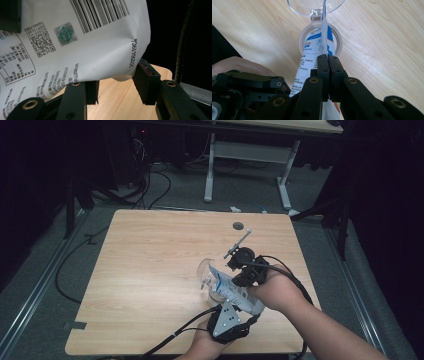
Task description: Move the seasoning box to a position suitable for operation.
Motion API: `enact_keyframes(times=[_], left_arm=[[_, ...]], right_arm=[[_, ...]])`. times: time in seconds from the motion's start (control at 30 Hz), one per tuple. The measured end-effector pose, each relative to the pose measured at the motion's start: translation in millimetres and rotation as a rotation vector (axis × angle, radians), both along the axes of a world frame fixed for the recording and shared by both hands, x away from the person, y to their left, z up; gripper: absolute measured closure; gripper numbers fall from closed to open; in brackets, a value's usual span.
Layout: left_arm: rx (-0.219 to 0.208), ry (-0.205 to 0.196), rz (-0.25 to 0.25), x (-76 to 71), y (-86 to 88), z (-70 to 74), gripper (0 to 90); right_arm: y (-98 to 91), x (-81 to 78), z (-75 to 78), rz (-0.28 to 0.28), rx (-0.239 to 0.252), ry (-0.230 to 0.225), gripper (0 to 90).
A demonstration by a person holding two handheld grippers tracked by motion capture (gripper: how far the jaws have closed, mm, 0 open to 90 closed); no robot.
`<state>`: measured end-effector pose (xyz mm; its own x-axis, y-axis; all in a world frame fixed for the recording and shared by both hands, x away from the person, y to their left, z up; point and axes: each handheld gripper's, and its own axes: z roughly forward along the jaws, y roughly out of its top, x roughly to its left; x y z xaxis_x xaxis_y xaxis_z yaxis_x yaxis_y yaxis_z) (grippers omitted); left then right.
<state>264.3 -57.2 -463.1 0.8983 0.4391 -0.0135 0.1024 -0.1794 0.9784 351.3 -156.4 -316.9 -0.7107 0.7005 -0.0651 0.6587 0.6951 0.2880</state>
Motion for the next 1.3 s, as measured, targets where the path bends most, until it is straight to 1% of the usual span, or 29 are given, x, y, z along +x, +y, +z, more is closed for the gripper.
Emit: enact_keyframes(times=[0.57,0.87,1.1,1.3], left_arm=[[-0.002,-0.004,-0.006,-0.6,-0.1,0.1,56.3],[-0.012,-0.003,-0.002,-0.2,0.7,1.3,56.4],[-0.014,-0.002,-0.005,-1.0,0.1,1.1,54.8],[-0.010,-0.004,-0.002,-0.5,0.0,0.4,55.6]], right_arm=[[-1.1,0.0,1.7,0.000,0.000,-0.005,89.3],[0.3,0.5,3.3,0.002,0.002,-0.011,89.2],[1.0,1.3,1.7,0.002,-0.002,-0.010,89.2],[1.2,1.6,0.5,0.003,0.000,-0.011,89.2]])
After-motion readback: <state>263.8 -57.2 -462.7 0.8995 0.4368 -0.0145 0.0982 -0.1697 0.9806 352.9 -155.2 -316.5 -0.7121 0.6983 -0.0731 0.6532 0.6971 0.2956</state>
